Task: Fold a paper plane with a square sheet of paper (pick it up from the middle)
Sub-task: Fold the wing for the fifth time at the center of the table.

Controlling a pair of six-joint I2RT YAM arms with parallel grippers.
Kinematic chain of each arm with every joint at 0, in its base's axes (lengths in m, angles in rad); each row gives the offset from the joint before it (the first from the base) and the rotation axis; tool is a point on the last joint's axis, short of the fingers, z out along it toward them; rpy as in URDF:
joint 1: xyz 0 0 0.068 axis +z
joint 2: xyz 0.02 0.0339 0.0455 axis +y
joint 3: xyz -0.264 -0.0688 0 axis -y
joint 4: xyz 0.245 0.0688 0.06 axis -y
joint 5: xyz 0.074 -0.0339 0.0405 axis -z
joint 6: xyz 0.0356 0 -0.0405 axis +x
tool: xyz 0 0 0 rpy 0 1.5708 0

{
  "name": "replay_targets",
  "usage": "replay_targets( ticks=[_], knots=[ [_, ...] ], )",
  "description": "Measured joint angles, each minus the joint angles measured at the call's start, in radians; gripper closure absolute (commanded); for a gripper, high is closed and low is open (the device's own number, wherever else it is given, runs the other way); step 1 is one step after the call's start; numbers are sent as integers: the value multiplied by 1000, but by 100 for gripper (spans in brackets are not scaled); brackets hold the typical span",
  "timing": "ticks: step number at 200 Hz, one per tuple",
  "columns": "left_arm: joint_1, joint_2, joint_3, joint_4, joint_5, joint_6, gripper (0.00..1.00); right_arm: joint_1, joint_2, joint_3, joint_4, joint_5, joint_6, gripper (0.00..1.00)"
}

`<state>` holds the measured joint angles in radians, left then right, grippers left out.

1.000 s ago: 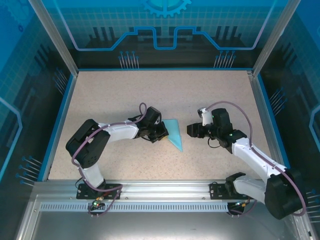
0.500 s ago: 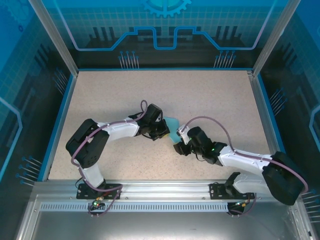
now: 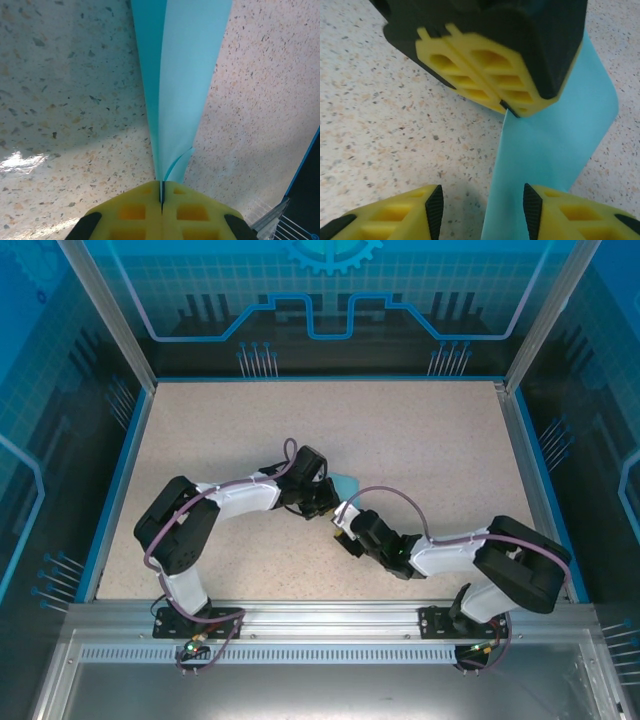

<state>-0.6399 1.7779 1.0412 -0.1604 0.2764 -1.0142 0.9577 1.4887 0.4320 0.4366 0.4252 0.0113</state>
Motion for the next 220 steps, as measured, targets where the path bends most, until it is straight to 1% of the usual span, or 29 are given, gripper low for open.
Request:
replay_targets(
  ticks=[21,34,50,62,98,134,144,152,164,175,198,211,220],
  knots=[
    [0,0,1,-6,2,3,100,0,49,0,35,29,-14,57],
    [0,2,2,-15,2,4,100,0,66,0,48,42,-22,63],
    [0,5,2,-21,2,8,100,0,69,0,63,49,-26,66],
    [0,8,2,-23,2,12,100,0,69,1,72,51,-30,71],
    [0,19,11,-27,2,19,100,0,81,2,80,66,-31,77],
    [0,23,12,-34,2,19,100,0,89,2,80,70,-27,87],
    [0,23,12,-37,2,19,98,0,89,2,80,71,-26,89],
    [0,23,12,-39,2,19,95,0,89,2,80,72,-26,90],
    [0,23,12,-41,2,19,85,0,89,2,80,72,-25,92],
    [0,23,12,-45,1,19,80,0,89,2,80,72,-19,93],
    [0,20,13,-57,-8,21,58,0,89,2,71,64,-6,96],
    [2,10,13,-69,-21,19,56,0,89,3,61,48,8,98],
    [4,-3,10,-74,-26,19,52,-1,89,4,52,33,21,99]
  ],
)
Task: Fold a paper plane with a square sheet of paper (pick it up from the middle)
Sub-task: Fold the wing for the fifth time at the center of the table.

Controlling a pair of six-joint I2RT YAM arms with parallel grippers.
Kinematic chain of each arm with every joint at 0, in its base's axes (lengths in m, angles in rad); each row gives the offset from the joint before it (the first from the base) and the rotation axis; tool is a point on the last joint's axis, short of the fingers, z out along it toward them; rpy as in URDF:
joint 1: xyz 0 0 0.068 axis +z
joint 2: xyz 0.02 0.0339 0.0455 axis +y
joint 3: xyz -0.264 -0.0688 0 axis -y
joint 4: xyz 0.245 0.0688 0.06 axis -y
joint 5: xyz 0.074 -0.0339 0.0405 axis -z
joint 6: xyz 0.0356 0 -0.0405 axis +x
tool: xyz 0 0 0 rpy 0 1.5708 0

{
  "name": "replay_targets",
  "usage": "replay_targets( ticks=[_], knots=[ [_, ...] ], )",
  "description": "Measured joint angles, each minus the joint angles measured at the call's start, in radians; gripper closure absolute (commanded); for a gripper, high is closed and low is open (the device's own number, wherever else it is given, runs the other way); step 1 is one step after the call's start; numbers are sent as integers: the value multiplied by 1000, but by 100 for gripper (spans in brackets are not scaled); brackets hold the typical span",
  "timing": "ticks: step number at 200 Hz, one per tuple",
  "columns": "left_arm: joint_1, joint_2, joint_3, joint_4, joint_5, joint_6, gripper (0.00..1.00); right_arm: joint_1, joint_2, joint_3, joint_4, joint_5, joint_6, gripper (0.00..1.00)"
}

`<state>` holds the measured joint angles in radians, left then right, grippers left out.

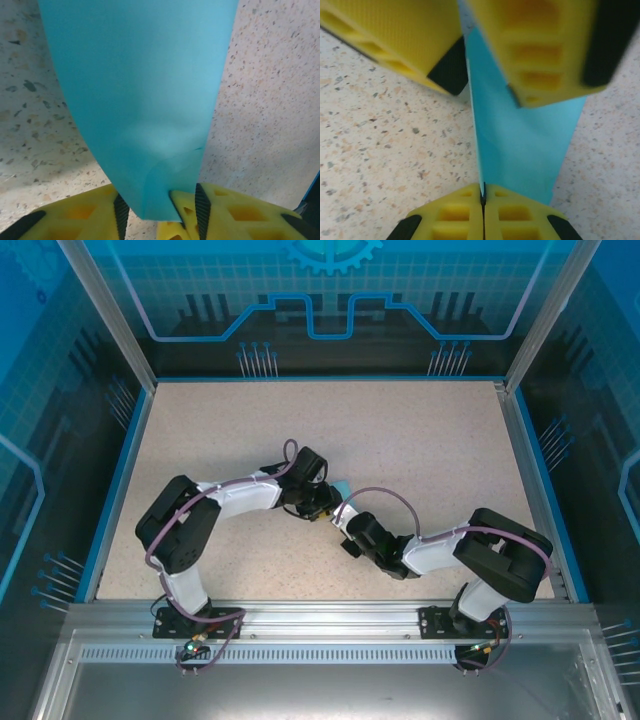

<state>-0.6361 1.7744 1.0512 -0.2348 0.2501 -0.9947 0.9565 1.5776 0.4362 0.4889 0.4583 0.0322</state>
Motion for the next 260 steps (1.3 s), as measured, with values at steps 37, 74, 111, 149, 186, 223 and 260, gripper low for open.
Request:
replay_targets(
  ticks=[37,74,111,149,186,223,260],
  knots=[
    [24,-105,-32,-19,-44,1,45,-32,-25,2,-29,-98,72,100],
    [32,-197,-65,-34,-101,1,43,-135,-89,1,-35,-255,177,100],
    [32,-225,-97,-33,-126,-1,44,-265,-127,-23,-29,-424,294,100],
    [32,-225,-112,-18,-123,-3,50,-324,-95,-25,-24,-563,386,100],
    [32,-214,-123,25,-107,-11,58,-389,-44,-25,-16,-671,481,100],
    [31,-188,-133,82,-66,-8,62,-427,-42,-33,22,-748,572,100],
    [24,-153,-133,133,-20,5,64,-467,-42,-62,52,-786,667,100]
  ],
)
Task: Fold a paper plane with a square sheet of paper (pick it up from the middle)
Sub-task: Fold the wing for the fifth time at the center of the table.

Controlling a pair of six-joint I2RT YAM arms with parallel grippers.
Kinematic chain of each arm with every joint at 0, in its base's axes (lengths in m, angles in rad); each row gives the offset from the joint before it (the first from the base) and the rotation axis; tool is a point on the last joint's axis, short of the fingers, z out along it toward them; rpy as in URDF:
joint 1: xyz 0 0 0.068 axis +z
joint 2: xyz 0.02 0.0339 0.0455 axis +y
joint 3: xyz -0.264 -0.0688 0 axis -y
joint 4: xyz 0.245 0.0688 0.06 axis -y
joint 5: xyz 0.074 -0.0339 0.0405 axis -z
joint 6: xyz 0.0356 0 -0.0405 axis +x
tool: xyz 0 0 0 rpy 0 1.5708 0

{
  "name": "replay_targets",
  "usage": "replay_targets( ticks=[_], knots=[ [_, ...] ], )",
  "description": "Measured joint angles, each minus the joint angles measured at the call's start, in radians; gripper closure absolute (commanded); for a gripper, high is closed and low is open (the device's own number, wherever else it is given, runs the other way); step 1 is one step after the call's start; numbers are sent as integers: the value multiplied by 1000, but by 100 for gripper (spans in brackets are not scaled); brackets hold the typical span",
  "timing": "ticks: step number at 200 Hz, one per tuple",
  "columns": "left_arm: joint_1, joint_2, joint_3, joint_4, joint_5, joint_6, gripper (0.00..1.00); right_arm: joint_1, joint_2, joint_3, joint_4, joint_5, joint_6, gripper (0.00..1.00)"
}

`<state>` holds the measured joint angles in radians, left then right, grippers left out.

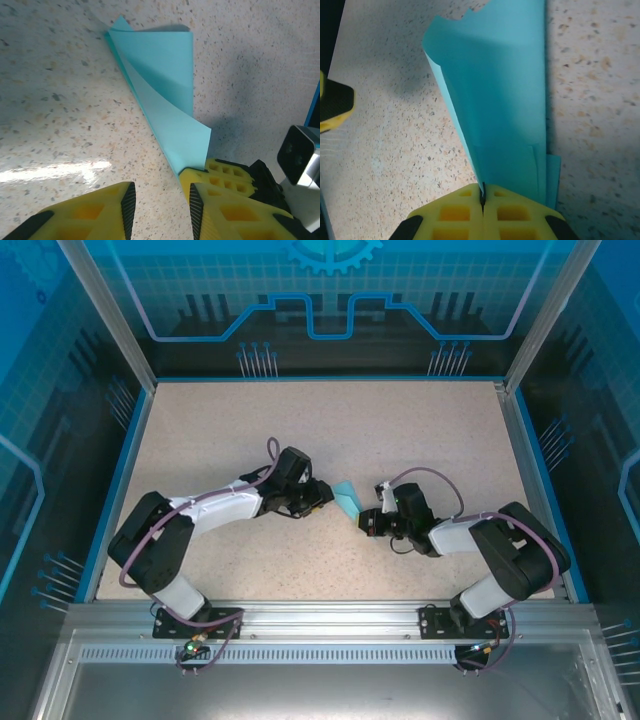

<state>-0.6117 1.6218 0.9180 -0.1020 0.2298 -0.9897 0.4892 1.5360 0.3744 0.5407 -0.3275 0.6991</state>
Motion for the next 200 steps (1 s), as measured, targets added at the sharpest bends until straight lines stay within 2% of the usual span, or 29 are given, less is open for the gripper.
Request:
replay_targets(
  ticks=[68,160,200],
  knots=[
    [-50,131,11,127,82,-3,67,-24,71,-21,106,-53,175,100],
    [-55,194,54,225,87,-4,66,-68,71,-81,204,-71,348,100],
    [-59,203,57,243,86,-5,63,-76,60,-89,214,-74,374,100]
  ],
)
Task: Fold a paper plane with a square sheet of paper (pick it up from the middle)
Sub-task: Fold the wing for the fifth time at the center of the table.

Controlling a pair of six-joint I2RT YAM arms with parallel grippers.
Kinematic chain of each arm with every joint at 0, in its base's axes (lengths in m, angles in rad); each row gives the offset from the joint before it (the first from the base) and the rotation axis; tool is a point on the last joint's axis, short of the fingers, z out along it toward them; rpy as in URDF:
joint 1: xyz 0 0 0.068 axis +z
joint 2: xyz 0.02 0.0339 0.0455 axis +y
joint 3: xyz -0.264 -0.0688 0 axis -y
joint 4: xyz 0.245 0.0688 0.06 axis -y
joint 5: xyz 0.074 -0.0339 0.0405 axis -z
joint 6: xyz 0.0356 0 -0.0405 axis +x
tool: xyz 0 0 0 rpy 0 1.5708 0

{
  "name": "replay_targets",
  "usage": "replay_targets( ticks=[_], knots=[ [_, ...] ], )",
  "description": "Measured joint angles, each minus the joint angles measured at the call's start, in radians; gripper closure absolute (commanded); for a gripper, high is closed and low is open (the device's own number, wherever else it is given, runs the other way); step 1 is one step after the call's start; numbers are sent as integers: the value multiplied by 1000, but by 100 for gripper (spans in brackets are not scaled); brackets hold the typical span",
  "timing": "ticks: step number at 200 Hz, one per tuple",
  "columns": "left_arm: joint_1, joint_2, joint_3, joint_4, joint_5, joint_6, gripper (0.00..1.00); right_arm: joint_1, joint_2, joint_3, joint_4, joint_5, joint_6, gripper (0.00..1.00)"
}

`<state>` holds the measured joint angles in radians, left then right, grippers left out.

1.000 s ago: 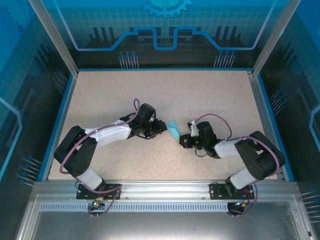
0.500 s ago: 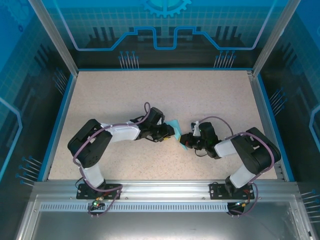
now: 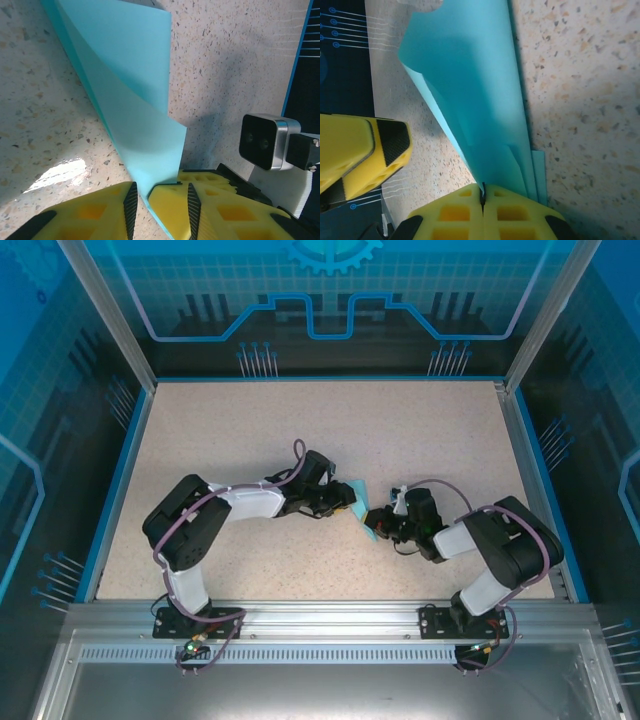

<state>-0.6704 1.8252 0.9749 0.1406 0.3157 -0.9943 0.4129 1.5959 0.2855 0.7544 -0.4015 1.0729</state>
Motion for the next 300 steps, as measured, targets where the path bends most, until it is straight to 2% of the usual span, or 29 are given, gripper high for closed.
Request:
replay_targets(
  ticks=[88,143,184,239,300],
  knots=[
    [-2,91,89,19,1,-2,62,-2,-20,-8,-14,3,0,98],
    [-2,140,129,16,1,-1,63,-2,-41,-11,-53,7,-12,80],
    [-3,151,138,14,10,2,62,-2,-106,4,-166,22,-69,72],
    [-3,151,175,-9,23,24,62,-3,-141,50,-313,38,-148,72],
    [-4,156,182,-31,30,34,62,-3,-141,56,-355,47,-177,90]
  ],
)
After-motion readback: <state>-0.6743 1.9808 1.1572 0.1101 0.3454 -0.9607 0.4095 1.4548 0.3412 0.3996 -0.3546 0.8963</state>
